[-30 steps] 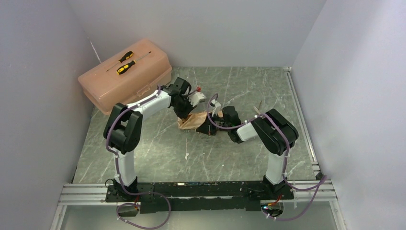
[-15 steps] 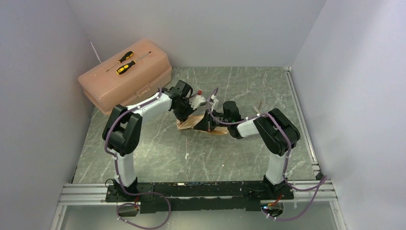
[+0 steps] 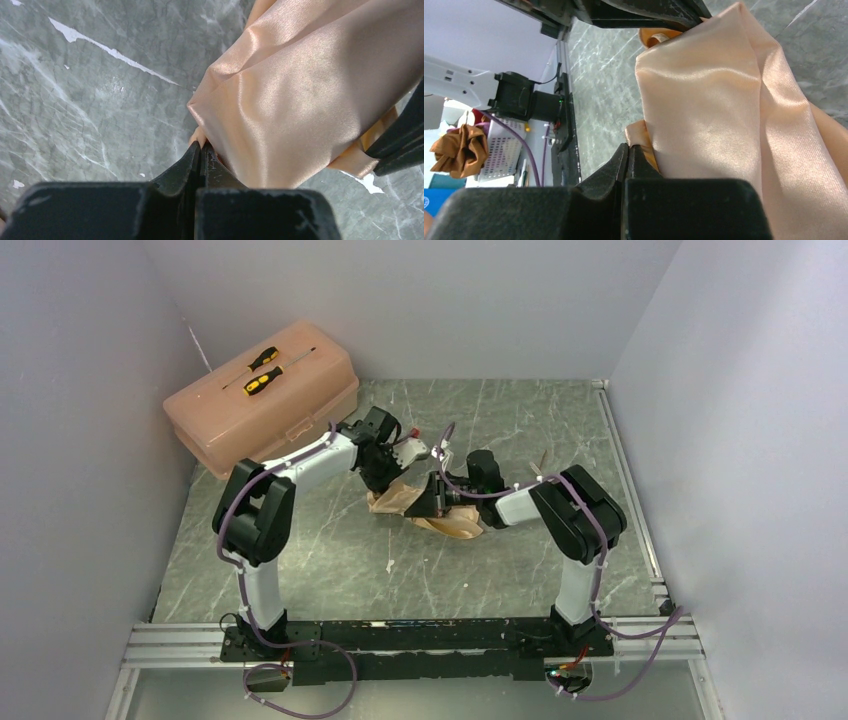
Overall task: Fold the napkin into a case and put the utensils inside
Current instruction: Insert the napkin into the napkin holder.
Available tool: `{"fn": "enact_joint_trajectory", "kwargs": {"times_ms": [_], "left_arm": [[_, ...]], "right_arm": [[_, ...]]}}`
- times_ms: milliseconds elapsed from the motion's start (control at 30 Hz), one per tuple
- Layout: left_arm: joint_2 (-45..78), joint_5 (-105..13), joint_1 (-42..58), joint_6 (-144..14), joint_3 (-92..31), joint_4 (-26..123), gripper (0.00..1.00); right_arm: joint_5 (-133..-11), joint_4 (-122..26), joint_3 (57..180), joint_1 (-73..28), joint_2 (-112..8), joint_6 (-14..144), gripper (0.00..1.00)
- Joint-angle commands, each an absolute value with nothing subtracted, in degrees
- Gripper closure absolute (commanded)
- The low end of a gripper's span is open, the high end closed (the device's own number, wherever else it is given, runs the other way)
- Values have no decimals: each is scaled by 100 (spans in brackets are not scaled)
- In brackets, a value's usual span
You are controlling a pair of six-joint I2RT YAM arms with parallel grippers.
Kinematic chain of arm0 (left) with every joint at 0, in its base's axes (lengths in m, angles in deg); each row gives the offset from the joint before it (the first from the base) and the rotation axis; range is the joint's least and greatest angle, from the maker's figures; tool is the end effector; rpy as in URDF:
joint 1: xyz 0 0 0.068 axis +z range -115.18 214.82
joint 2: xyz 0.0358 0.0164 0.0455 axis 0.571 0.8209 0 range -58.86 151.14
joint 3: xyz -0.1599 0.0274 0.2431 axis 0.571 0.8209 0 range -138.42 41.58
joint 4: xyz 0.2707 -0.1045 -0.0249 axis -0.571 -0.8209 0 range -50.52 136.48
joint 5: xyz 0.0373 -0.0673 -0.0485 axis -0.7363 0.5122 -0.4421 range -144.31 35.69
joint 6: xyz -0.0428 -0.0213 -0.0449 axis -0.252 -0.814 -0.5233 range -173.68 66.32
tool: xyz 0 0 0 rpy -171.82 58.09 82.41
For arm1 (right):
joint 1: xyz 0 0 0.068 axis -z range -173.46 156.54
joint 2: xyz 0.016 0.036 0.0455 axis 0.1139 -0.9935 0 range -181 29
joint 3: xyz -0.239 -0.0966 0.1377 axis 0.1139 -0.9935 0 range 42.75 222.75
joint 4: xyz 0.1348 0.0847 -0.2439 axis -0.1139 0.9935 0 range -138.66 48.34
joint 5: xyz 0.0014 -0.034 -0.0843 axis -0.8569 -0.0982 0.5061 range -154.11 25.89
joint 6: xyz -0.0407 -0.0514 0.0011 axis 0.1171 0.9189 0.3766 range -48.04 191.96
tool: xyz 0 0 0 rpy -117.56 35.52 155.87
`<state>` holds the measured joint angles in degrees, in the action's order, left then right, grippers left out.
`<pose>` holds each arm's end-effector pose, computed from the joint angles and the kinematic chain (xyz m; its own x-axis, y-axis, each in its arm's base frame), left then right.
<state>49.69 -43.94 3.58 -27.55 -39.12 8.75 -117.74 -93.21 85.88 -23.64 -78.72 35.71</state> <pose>0.3667 -0.2334 0.1930 -0.4461 0.7774 -0.4435 0.8580 0.5124 0.0350 0.3055 0.2257 0.1242 -0.8017 -0.0606 -0.5946 -0.5927 0.2085 0.7779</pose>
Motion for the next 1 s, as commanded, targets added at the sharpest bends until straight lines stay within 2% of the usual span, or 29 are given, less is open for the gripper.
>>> {"fn": "enact_joint_trajectory", "kwargs": {"times_ms": [0,100,233,367,500,767,867,967], "left_arm": [[4844,-4422,345,-2970,-4228,1152,97],[4832,-4416,345,-2978,-4216,1143,97],[4773,-4461,345,-2936,-4103,1163,97],[4750,-4477,349,-2920,-4014,1228,97],[4757,-4441,321,-2938,-4023,1229,97],[4733,-4445,224,-2878,-4021,1230,97],[4679,-4460,215,-2831,-3965,1220,97],[4642,-4458,205,-2810,-3915,1223,97]], "right_arm": [[-12017,-9088,8982,-2886,-7940,4191,100],[-11574,-8428,9215,-3028,-8039,4577,100],[-11857,-8798,9045,-2985,-8013,4404,100],[-12085,-10133,8743,-2622,-8195,3318,100],[-12113,-10752,8863,-2539,-8512,2695,100],[-12482,-13165,8988,-2154,-9280,838,100],[-12230,-12792,8925,-2023,-9246,1024,100],[-11718,-11178,8940,-2038,-8781,2123,100]]}}
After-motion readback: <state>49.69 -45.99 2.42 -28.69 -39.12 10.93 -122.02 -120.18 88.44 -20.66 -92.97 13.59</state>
